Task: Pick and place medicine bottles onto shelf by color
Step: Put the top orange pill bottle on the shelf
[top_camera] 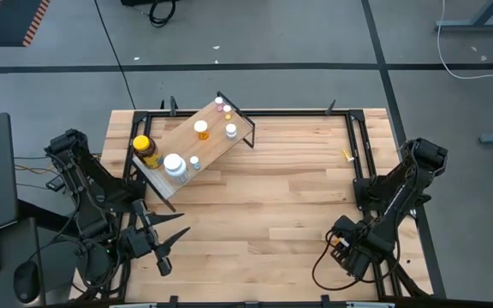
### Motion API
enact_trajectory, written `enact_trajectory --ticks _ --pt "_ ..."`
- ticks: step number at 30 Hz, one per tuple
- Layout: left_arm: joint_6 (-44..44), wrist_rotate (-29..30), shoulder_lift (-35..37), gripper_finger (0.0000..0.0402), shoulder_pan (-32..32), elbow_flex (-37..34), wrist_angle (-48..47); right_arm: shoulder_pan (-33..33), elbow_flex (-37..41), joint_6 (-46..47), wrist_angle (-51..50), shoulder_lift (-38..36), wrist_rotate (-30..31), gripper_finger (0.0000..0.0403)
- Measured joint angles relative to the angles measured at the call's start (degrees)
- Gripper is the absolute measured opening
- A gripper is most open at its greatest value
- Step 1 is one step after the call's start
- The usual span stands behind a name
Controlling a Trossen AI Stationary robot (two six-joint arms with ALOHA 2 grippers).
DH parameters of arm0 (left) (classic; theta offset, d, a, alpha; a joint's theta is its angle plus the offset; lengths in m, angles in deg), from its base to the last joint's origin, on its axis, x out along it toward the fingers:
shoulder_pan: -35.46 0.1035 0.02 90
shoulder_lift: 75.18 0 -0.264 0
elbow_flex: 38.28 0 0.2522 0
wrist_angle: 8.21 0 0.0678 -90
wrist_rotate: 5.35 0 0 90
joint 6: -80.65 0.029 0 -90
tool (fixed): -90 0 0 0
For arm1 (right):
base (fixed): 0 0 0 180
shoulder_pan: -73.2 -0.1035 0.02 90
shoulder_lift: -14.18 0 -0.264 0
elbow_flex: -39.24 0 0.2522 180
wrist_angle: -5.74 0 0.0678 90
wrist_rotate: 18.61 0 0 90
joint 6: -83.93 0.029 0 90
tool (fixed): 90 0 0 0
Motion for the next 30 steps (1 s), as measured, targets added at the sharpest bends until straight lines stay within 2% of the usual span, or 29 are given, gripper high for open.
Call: enact_trajectory --ticks 10,23,30 --pt "0.0 0.0 0.0 0.0172 0.0 0.0 0.0 0.0 0.3 -0.1 0.7 0.0 0.8 0.0293" --pt "0.0 0.0 0.0 0.0172 0.0 0.0 0.0 0.1 0.3 -0.1 1.7 0.0 0.9 0.0231" --pt "0.0 0.0 0.0 0.0172 0.0 0.0 0.0 0.9 0.3 -0.4 2.0 0.0 0.9 0.0232"
